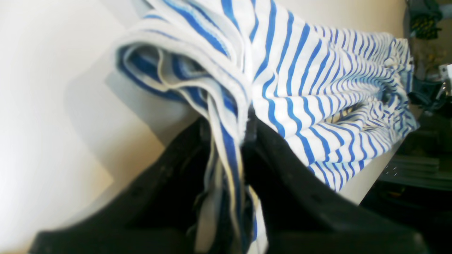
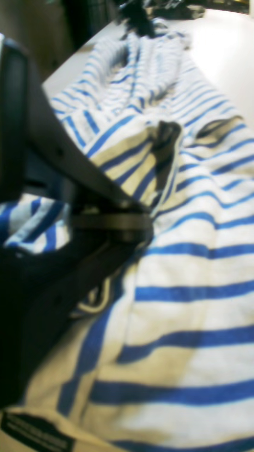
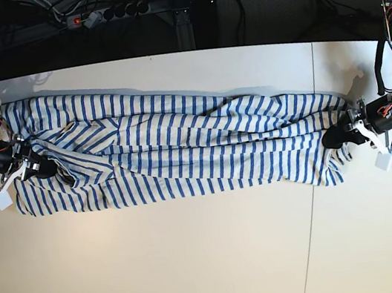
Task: Fold the T-shirt properly
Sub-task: 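Grasp the strip's end with the left gripper, right gripper holding the other end, then lift the strip end with the left gripper and fold it toward the right gripper, then lay the folded end down and regrasp the bundle with both grippers, then release the left gripper and drag the bundle with the right gripper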
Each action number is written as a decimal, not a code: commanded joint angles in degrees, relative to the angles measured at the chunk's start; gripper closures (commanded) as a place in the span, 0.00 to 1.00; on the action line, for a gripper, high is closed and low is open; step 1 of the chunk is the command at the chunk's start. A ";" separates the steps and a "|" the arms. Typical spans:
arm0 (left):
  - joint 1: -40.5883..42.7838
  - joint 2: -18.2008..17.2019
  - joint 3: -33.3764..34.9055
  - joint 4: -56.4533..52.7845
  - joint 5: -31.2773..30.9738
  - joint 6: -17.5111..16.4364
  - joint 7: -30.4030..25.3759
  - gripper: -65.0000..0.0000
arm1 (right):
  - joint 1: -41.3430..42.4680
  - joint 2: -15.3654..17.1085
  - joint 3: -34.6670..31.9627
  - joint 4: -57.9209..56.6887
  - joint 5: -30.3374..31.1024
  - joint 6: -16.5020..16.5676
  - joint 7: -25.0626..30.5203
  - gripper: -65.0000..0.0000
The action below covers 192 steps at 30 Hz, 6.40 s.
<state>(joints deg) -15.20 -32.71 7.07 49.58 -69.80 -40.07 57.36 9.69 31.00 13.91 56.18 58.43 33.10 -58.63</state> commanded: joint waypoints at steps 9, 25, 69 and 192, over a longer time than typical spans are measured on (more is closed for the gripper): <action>-5.70 -1.92 -0.02 0.24 1.51 0.07 2.01 1.00 | 0.28 1.70 0.00 10.64 1.55 3.10 -4.87 1.00; -6.86 -8.37 -3.02 0.24 1.44 0.07 1.97 1.00 | 0.28 2.64 0.00 12.28 0.72 3.08 -6.93 1.00; 8.55 18.25 8.39 43.85 26.64 4.72 -0.59 1.00 | 0.26 2.47 -0.02 11.19 -5.60 3.08 -2.67 1.00; 6.01 13.70 -2.64 41.20 31.45 6.03 1.16 0.85 | 0.44 3.04 -4.42 0.68 -13.03 1.20 3.56 1.00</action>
<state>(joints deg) -8.10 -18.46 4.64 89.78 -37.32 -34.57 59.55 10.15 32.58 9.21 57.06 48.82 32.60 -53.12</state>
